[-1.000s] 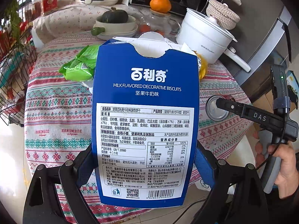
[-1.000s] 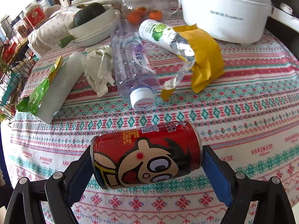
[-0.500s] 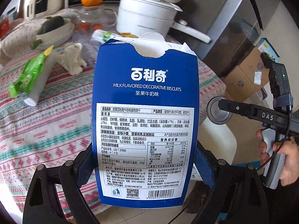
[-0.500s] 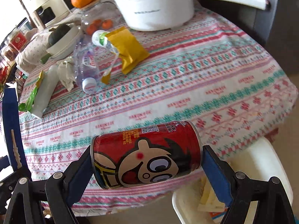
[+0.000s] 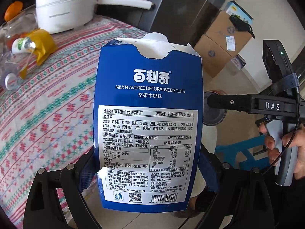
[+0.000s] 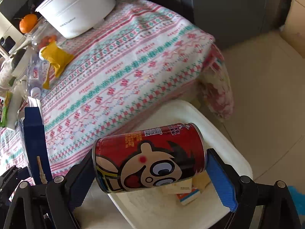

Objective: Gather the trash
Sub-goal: 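Carry the can and biscuit box over the white bin, then open the left gripper over the bin while the right gripper then releases the can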

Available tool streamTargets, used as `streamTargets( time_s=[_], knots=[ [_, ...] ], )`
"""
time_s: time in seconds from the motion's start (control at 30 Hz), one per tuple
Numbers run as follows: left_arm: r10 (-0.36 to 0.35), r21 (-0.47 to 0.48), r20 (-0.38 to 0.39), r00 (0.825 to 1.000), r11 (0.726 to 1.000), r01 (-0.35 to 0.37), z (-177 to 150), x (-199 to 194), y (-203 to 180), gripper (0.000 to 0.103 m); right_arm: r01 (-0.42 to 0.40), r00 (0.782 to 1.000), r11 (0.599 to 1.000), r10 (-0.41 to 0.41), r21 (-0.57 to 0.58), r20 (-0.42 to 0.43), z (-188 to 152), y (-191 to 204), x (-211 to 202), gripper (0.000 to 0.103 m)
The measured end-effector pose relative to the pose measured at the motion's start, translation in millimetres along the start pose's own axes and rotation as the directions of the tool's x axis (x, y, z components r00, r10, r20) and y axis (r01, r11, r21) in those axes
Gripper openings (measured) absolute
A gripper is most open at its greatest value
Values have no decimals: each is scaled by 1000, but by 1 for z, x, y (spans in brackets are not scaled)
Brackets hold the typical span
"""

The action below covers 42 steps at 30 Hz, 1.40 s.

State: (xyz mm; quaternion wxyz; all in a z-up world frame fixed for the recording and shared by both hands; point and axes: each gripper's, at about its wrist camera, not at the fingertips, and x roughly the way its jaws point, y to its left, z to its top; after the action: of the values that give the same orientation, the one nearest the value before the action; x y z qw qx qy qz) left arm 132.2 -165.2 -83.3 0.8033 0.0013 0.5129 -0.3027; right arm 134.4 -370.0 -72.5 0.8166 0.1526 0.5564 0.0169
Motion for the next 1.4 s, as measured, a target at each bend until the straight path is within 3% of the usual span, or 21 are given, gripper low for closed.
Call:
streamTargets(
  time_s=[0.23, 0.57, 0.83, 1.03, 1.2, 1.4],
  knots=[
    [-38, 71, 0, 999, 997, 38, 4, 49, -25, 94, 16, 1000, 997, -16, 72, -5, -8, -45, -7, 91],
    [12, 158, 20, 1000, 987, -15, 1, 90, -28, 94, 37, 999, 994, -34, 105, -29, -14, -73, -8, 91],
    [50, 205, -6, 999, 978, -48, 2, 91, -28, 95, 34, 998, 994, -29, 106, -49, -13, -74, -3, 91],
    [45, 237, 2, 999, 971, -44, -4, 68, -32, 96, 34, 998, 993, -27, 111, -58, -13, -72, 0, 91],
    [30, 230, 1, 1000, 973, -29, -3, 60, -30, 98, 33, 998, 992, -27, 121, -50, -12, -73, -2, 91],
    [70, 202, 11, 997, 977, -71, -3, 43, -22, 98, 33, 998, 991, -26, 131, -51, -14, -73, -3, 91]
  ],
)
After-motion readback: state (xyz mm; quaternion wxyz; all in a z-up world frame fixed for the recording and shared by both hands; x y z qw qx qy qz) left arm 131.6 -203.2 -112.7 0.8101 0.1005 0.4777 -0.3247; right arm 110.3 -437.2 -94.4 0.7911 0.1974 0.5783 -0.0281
